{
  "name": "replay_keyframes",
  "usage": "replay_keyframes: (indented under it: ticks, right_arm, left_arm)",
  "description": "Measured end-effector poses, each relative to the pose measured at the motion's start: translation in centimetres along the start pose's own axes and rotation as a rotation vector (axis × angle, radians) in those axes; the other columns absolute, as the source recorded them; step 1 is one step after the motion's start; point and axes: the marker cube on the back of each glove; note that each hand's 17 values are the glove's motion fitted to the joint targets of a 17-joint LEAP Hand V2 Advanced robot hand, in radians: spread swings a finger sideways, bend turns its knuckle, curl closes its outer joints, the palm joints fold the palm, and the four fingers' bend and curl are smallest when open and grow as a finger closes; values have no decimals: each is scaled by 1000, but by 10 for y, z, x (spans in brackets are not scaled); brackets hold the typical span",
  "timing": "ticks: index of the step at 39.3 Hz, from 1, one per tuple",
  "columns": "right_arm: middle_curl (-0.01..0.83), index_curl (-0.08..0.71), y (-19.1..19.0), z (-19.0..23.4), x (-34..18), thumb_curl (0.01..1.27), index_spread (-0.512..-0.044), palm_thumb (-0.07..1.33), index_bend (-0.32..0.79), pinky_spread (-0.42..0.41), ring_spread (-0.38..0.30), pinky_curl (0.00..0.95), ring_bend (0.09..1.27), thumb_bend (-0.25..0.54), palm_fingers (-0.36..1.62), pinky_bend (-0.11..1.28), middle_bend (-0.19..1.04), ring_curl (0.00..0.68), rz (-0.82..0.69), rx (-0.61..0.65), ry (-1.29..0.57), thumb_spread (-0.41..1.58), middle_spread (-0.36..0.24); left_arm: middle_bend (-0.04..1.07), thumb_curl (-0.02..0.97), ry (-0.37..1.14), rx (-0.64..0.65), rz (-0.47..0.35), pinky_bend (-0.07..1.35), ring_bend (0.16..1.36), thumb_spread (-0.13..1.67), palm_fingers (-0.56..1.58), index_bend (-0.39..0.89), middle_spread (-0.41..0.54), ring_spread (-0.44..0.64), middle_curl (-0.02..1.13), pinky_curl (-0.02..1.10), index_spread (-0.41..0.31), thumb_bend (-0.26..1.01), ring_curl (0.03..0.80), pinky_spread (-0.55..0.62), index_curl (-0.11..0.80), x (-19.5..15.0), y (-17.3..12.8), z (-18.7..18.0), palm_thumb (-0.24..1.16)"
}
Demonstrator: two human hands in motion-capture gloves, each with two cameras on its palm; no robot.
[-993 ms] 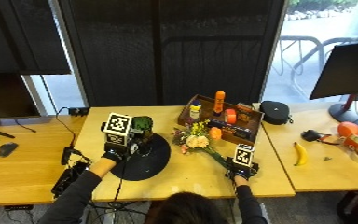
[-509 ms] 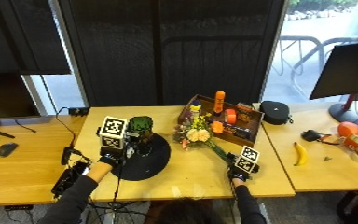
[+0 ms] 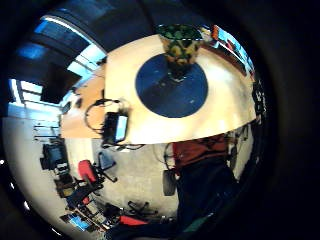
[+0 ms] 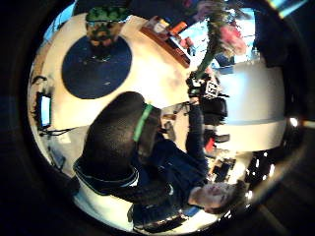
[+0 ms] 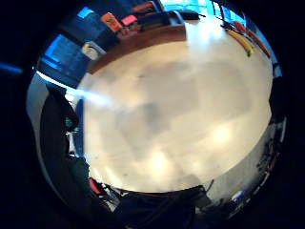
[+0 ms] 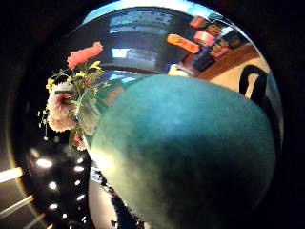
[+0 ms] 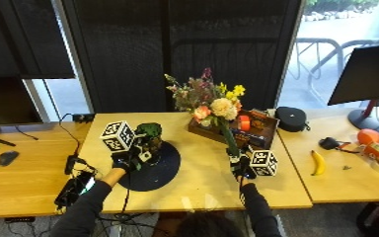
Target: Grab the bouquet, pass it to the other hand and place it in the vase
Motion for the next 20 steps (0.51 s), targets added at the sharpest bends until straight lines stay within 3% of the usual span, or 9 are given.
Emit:
replay_keyframes:
  ticks: [7, 14, 20]
  right_arm:
    - [650, 560, 3, -1, -58, 309, -226, 818, 467, -251, -204, 518, 904, -28, 1459, 718, 743, 582, -55, -53, -294, 1069, -176]
    - [659, 600, 23, 6, -121, 326, -217, 840, 544, -242, -195, 538, 951, -13, 1442, 745, 795, 599, -140, -188, -540, 1044, -160]
    - [661, 626, 34, 24, -155, 363, -212, 927, 598, -238, -192, 552, 977, 7, 1426, 763, 823, 609, -160, -293, -625, 1010, -152]
  left_arm:
    - [170, 295, 522, -108, 79, 448, 617, 1138, -77, 108, 355, 441, 300, 340, 6, -29, 259, 469, 188, 25, -21, 15, 188]
    - [177, 305, 897, -160, 111, 446, 634, 1083, -72, 105, 358, 436, 296, 339, 14, -26, 265, 463, 185, 65, -45, 17, 197]
    - [196, 323, 1186, -218, 162, 442, 646, 1031, -35, 112, 359, 405, 305, 338, 22, -11, 270, 448, 185, 108, -72, 26, 255]
